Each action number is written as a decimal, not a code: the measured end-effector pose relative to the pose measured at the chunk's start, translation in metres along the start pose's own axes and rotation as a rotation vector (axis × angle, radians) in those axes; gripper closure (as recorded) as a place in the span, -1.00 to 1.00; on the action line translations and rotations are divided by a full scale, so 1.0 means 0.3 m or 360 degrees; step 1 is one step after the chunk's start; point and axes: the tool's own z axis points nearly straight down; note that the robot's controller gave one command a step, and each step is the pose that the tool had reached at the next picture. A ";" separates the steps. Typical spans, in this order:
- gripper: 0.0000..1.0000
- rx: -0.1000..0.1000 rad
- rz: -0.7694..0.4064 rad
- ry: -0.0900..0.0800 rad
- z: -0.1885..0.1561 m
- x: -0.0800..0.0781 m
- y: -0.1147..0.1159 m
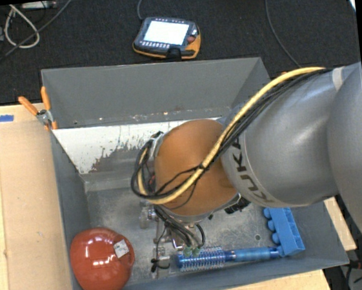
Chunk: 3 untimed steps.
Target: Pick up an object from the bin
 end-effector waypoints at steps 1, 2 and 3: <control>-1.00 0.0033 -0.0821 -0.0023 0.281 -0.063 0.107; -1.00 0.0002 -0.0528 -0.0011 0.116 -0.038 0.187; -1.00 0.0042 -0.1248 -0.0069 0.187 -0.072 0.157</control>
Offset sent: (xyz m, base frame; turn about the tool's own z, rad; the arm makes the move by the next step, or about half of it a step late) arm 0.0091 0.0582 -0.0349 -0.3381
